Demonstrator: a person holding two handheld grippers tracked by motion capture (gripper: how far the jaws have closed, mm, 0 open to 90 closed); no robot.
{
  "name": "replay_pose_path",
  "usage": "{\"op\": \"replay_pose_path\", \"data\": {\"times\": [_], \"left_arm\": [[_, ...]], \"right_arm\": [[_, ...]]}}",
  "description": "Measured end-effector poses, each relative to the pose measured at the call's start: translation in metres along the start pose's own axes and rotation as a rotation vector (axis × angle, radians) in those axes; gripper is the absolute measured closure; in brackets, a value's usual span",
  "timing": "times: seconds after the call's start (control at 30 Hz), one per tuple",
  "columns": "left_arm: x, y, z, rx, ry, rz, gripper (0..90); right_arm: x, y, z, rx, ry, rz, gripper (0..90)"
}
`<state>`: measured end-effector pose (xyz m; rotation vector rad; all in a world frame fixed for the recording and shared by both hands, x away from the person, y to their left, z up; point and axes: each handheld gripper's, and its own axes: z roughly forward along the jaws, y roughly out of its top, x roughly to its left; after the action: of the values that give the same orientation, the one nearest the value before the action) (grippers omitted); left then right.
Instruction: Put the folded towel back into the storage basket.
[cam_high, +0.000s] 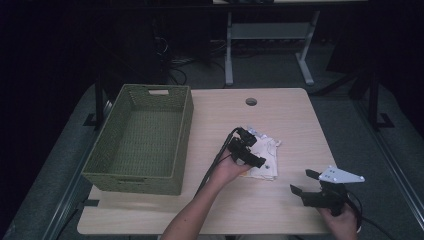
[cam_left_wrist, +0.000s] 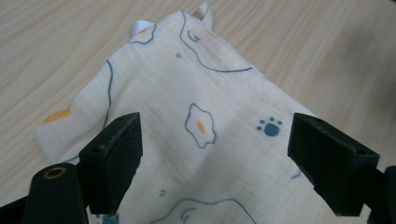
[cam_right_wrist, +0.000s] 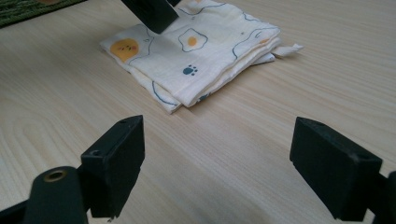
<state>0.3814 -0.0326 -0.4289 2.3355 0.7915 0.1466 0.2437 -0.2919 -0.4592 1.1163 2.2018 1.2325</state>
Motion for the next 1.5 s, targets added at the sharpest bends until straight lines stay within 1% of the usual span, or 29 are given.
{"op": "replay_pose_path", "data": {"times": [0.1, 0.17, 0.27, 0.33, 0.37, 0.43, 0.53, 0.57, 0.63, 0.77, 0.8, 0.93, 1.07, 1.17, 1.5], "left_arm": [[0.003, 0.000, 0.008, 0.006, -0.008, -0.021, 22.0], [0.005, -0.001, 0.013, 0.017, 0.005, -0.024, 23.4], [0.009, -0.001, 0.017, 0.018, 0.026, -0.048, 25.2], [0.010, -0.001, 0.018, 0.007, 0.032, -0.057, 31.5], [0.011, -0.001, 0.019, 0.010, 0.036, -0.061, 31.8], [0.011, 0.000, 0.021, 0.019, 0.032, -0.061, 32.3], [0.010, 0.000, 0.025, 0.045, 0.046, -0.048, 33.7], [0.009, 0.000, 0.026, 0.046, 0.048, -0.047, 34.2], [0.007, -0.001, 0.029, 0.070, 0.068, -0.033, 37.6], [0.002, -0.002, 0.032, 0.075, 0.109, 0.004, 39.0], [0.002, -0.002, 0.032, 0.075, 0.112, 0.008, 39.9], [0.000, -0.003, 0.032, 0.073, 0.122, 0.011, 41.9], [0.000, -0.007, 0.031, 0.047, 0.125, 0.009, 45.7], [0.000, -0.007, 0.030, 0.050, 0.129, 0.009, 48.3], [0.004, -0.008, 0.028, 0.048, 0.137, 0.012, 62.4]], "right_arm": [[0.000, 0.000, -0.001, -0.004, -0.005, -0.003, 17.6], [0.000, 0.000, -0.002, -0.005, -0.005, 0.001, 17.6], [-0.001, 0.000, -0.001, -0.006, -0.004, 0.003, 17.6], [-0.001, 0.000, -0.001, -0.006, -0.005, 0.003, 17.6], [-0.001, 0.000, -0.002, -0.007, -0.005, 0.002, 17.6], [-0.001, 0.000, -0.002, -0.010, -0.007, -0.001, 17.6], [-0.001, 0.000, -0.002, -0.012, -0.007, 0.001, 17.6], [-0.001, 0.000, -0.002, -0.012, -0.006, 0.004, 17.6], [-0.001, 0.000, -0.002, -0.011, -0.004, 0.003, 17.6], [0.000, 0.001, -0.003, -0.013, -0.007, -0.003, 17.6], [0.000, 0.001, -0.003, -0.014, -0.007, -0.003, 17.7], [0.000, 0.001, -0.003, -0.014, -0.006, -0.003, 17.7], [0.001, 0.001, -0.002, -0.014, -0.007, -0.010, 17.7], [0.002, 0.001, -0.002, -0.012, -0.007, -0.013, 17.7], [0.002, 0.001, -0.002, -0.012, -0.008, -0.014, 17.8]]}}
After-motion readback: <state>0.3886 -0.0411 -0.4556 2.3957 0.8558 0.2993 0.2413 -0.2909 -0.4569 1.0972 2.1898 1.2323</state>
